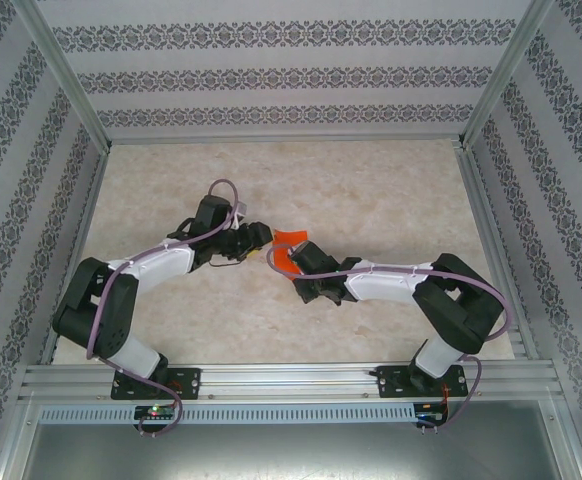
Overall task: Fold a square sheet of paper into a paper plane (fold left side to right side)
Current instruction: Fourth fold the wing at the center of the table.
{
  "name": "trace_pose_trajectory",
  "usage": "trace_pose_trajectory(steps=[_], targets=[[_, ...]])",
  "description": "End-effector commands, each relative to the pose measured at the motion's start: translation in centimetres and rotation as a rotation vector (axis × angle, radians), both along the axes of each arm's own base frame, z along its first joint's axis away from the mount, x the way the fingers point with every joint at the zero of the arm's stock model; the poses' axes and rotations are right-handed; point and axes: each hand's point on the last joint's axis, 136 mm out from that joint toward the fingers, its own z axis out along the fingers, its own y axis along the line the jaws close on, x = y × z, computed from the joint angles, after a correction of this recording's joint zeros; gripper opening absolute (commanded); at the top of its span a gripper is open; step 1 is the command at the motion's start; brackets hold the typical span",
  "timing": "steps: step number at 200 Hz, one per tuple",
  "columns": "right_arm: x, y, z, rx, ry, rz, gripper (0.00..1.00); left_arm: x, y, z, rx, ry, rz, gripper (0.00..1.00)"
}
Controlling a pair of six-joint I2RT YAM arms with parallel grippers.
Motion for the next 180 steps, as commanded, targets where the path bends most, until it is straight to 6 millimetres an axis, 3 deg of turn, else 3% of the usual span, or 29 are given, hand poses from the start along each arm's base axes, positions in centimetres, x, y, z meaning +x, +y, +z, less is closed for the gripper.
trace_pose_trajectory(steps=[1,75,180], targets=[[-0.5,0.9,1.0,0.090,0.025,0.012,0.09,-0.6,0.5,-0.5,0.013,-0.002,-0.018,0.54],[-0.4,0.6,1.5,0.262,0.127,-0.030,0.09,-0.6,-4.3,-2.9,-0.034,0.033,-0.150,0.40],[-0.4,0.2,1.1,0.319,0.165,-0.056,0.09,0.4,-7.3,-5.0,-0.035,0.068,-0.193,0.42]])
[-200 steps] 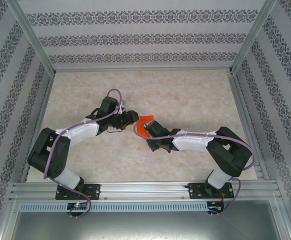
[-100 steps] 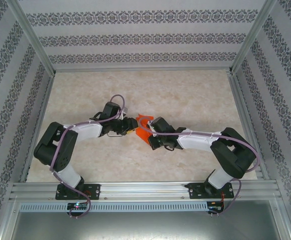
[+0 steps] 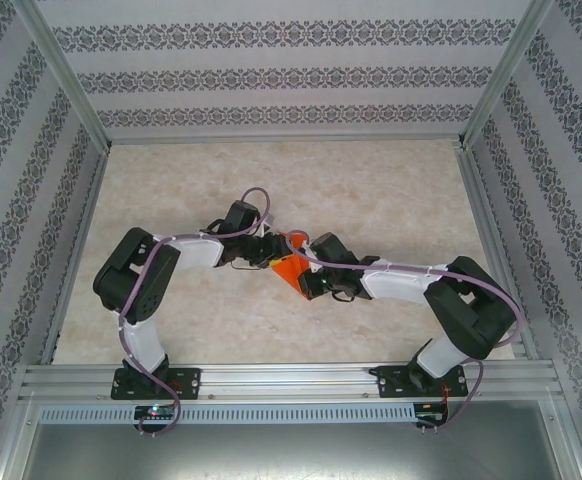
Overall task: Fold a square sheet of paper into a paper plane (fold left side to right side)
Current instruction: Fourth fold the wing at the center of the table.
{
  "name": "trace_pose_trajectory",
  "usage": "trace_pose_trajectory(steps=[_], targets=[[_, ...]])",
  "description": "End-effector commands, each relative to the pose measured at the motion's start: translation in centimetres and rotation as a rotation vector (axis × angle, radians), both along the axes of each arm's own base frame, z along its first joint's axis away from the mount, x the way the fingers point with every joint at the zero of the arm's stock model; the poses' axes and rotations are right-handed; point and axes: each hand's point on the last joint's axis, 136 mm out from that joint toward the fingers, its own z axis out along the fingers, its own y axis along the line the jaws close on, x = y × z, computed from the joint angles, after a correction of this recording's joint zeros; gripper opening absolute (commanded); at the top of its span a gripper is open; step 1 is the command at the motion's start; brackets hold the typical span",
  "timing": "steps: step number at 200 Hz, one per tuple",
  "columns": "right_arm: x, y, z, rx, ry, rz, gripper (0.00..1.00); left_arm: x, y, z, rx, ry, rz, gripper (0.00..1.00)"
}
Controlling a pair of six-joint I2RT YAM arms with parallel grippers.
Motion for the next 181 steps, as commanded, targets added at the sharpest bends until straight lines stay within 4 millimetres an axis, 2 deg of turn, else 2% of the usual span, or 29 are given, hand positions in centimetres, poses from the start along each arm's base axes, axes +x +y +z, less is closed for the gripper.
trace_pose_trajectory(steps=[1,77,110,145,181], targets=[[0.1,0.0,0.2,0.043,0.017,-0.018,0.09,0.5,-1.2,0.4,-0.021,-0.023,-0.023,0.42],[0.1,-0.1,-0.3,0.083,0.060,-0.035,0.12,0.5,-0.9,-2.1,0.031,0.030,-0.003,0.44],[0.2,0.0,-0.5,0.089,0.070,-0.034,0.12,0.3,-0.6,-2.5,0.046,0.040,0.003,0.44],[0.2,0.0,-0.1,0.098,0.071,-0.032,0.19,0.2,-0.5,-2.9,0.060,0.046,0.001,0.44],[0.4,-0.4,1.2,0.128,0.066,-0.040,0.31,0.2,-0.5,-2.9,0.060,0.047,0.001,0.44]])
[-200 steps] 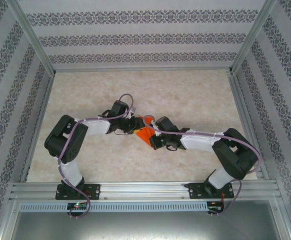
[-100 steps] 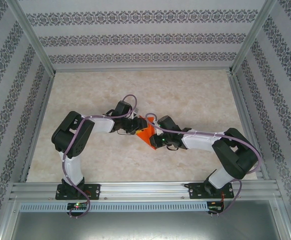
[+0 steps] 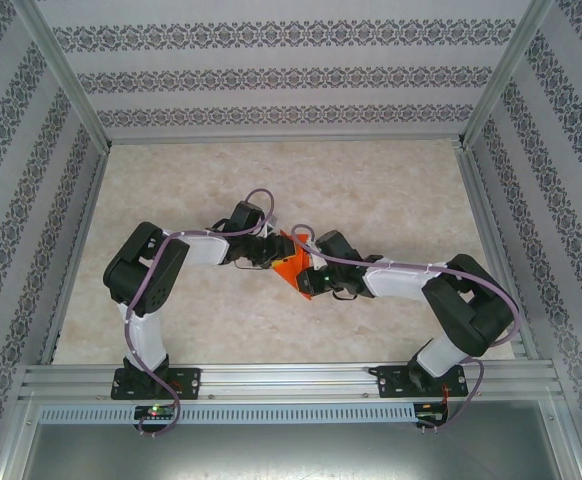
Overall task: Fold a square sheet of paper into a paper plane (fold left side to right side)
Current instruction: Fourth fold the wing at the center of the table.
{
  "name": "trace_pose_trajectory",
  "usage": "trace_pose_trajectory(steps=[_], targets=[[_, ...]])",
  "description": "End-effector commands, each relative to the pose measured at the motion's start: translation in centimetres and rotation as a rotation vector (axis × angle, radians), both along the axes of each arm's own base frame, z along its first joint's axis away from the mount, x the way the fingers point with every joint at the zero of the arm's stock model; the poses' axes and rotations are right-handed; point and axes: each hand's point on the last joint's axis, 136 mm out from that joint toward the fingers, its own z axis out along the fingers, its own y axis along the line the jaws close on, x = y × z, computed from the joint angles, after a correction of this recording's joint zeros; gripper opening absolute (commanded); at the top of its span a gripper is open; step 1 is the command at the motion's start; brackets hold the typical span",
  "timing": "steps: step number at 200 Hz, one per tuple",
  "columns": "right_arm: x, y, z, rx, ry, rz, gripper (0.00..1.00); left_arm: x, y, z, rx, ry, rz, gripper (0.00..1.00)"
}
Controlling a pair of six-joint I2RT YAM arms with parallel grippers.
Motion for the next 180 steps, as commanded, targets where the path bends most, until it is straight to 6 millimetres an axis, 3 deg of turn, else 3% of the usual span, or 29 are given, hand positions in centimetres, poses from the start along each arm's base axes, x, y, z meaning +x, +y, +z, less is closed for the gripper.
trace_pose_trajectory(steps=[1,37,53,82,143,180], targets=[[0.0,-0.2,1.2,0.039,-0.001,-0.001,0.31,-0.5,-0.2,-1.4,0.042,0.025,-0.003,0.44],[0.8,-0.1,4.5,0.222,0.050,-0.012,0.43,-0.6,-0.1,-1.3,0.041,0.024,-0.005,0.44],[1.7,-0.4,5.1,0.263,0.076,-0.033,0.45,-0.5,-0.2,-1.1,0.040,0.020,-0.004,0.44],[2.9,-0.8,4.3,0.240,0.096,-0.062,0.44,-0.4,-0.2,-1.0,0.036,0.017,-0.006,0.44],[3.6,0.5,2.8,0.267,0.155,-0.054,0.38,-0.5,-0.2,-1.1,0.035,0.018,-0.005,0.44],[3.6,0.6,2.2,0.265,0.169,-0.052,0.23,-0.6,-0.3,-1.0,0.035,0.018,-0.008,0.44]])
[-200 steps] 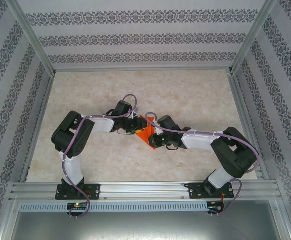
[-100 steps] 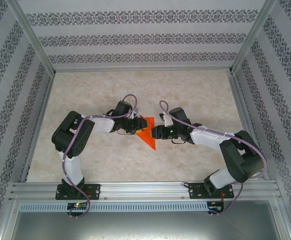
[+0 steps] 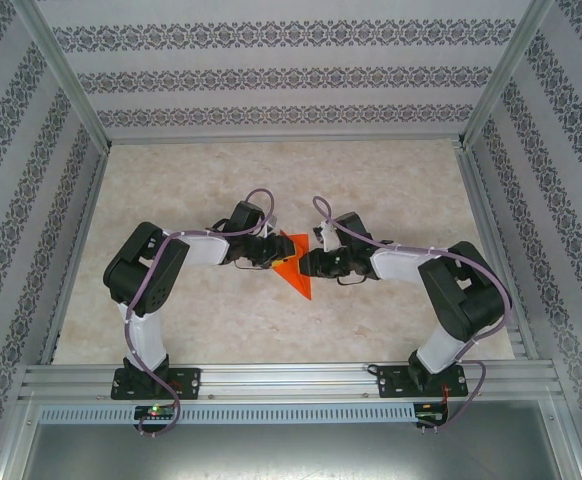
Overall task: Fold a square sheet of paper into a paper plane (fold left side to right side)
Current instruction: Fourth fold the wing at the center of the table.
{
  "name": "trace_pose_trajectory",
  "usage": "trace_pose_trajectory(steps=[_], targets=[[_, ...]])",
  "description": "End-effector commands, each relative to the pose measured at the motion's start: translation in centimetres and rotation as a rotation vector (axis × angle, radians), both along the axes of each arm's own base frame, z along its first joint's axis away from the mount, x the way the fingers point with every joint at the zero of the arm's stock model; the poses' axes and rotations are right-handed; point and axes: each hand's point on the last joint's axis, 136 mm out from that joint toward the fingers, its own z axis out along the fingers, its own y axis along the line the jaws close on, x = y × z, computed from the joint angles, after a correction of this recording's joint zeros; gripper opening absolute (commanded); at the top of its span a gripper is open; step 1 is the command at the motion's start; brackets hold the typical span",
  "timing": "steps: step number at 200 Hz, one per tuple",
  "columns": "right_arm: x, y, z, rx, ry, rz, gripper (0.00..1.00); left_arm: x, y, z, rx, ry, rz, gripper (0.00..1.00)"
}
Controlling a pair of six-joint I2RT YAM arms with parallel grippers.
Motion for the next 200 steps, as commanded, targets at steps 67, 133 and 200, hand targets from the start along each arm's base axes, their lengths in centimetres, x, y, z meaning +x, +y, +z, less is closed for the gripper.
trace_pose_trajectory(steps=[67,133,200], targets=[[0.8,-0.4,-0.7,-0.055,-0.008,0.006,0.05,-0.6,-0.2,-1.0,0.036,0.016,-0.007,0.44],[1.1,-1.2,-1.8,-0.110,-0.001,-0.003,0.06,-0.7,-0.1,-1.0,0.037,0.016,-0.008,0.44],[1.4,-1.6,-2.3,-0.152,-0.001,-0.005,0.06,-0.7,-0.1,-0.8,0.036,0.014,-0.008,0.44]])
